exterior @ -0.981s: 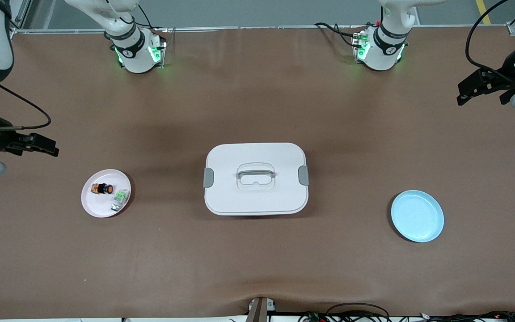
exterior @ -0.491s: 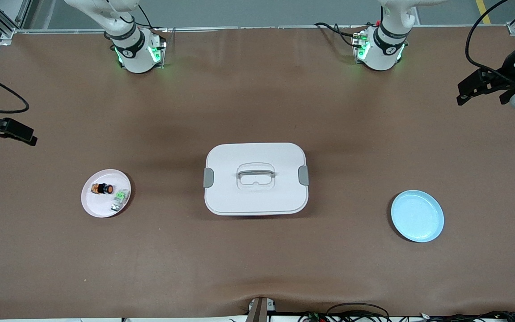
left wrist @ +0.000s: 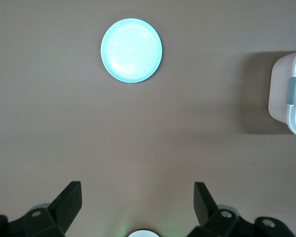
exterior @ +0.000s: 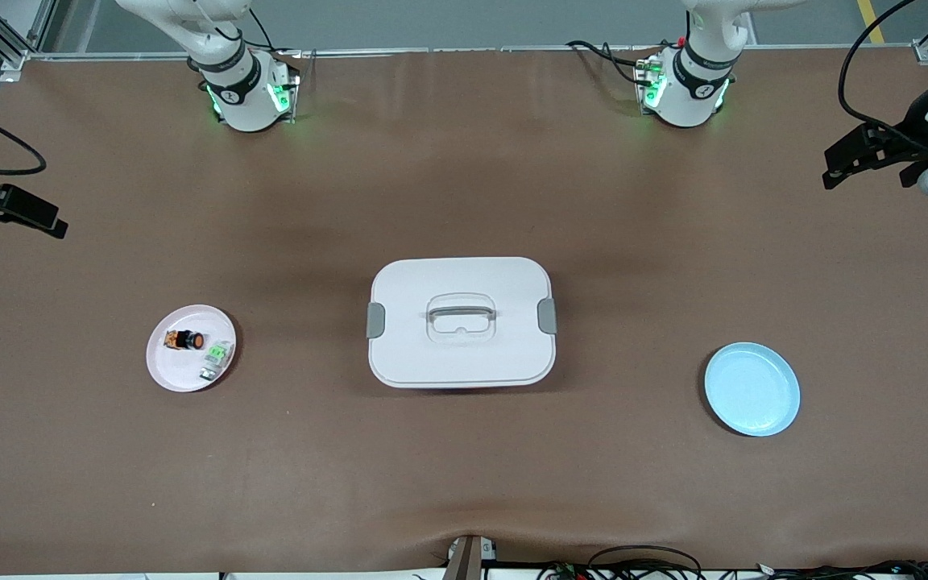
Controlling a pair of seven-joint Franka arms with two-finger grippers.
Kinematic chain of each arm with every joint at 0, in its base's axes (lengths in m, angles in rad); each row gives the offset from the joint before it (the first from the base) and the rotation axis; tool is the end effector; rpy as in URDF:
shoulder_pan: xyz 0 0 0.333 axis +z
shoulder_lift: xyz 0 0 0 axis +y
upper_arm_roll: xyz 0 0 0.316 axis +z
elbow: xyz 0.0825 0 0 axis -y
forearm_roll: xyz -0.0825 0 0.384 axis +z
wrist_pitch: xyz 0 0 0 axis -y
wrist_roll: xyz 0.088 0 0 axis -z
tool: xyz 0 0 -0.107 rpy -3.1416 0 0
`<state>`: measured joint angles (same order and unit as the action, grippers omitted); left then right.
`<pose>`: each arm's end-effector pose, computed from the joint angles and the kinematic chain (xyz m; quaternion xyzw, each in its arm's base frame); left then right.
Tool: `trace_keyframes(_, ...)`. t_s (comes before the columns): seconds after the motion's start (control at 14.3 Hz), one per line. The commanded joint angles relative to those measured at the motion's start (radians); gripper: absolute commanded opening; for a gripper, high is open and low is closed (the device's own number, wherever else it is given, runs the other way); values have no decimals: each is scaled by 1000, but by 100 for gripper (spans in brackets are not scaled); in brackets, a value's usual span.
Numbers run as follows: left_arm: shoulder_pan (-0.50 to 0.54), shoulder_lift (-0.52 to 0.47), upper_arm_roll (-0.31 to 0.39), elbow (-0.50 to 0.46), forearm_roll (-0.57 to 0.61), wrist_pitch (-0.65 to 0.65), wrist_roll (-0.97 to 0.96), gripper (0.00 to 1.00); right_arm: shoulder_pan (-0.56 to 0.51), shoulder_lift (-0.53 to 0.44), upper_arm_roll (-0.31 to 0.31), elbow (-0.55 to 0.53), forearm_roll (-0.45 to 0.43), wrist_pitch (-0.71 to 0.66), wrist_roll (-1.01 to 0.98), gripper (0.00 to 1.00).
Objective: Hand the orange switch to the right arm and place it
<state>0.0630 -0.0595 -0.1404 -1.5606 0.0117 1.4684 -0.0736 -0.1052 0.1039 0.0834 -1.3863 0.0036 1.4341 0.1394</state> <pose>0.5239 -0.0418 0.6523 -0.9998 0.0012 0.0158 0.0112 0.5725 -0.0150 0.6403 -0.9964 0.0804 0.0282 0.0045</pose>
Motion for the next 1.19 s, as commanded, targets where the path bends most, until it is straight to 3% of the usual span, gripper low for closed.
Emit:
trace_keyframes(0.0,6,-29,4,-26,-18,-5,24,100,-10,-17,1,-16,36,-8,5,100)
trace_keyframes(0.35,11,-28,4,-24,-18,-3,24,100,-50,-111,-5,-156,91,61,-55,100)
trace_keyframes(0.42,12,-28,4,-26,-18,-3,24,100,-15,-136,-31,-190,91,83,-55,100)
trace_keyframes(0.63,12,-29,4,-26,-18,-4,24,100,164,-147,-201,-206,81,94,-58,100)
trace_keyframes(0.84,12,-29,4,-24,-18,-5,24,100,183,-142,-186,-195,20,92,-60,100)
trace_keyframes(1.12,12,-28,4,-21,-18,-5,24,100,174,-139,-182,-186,12,94,-60,100)
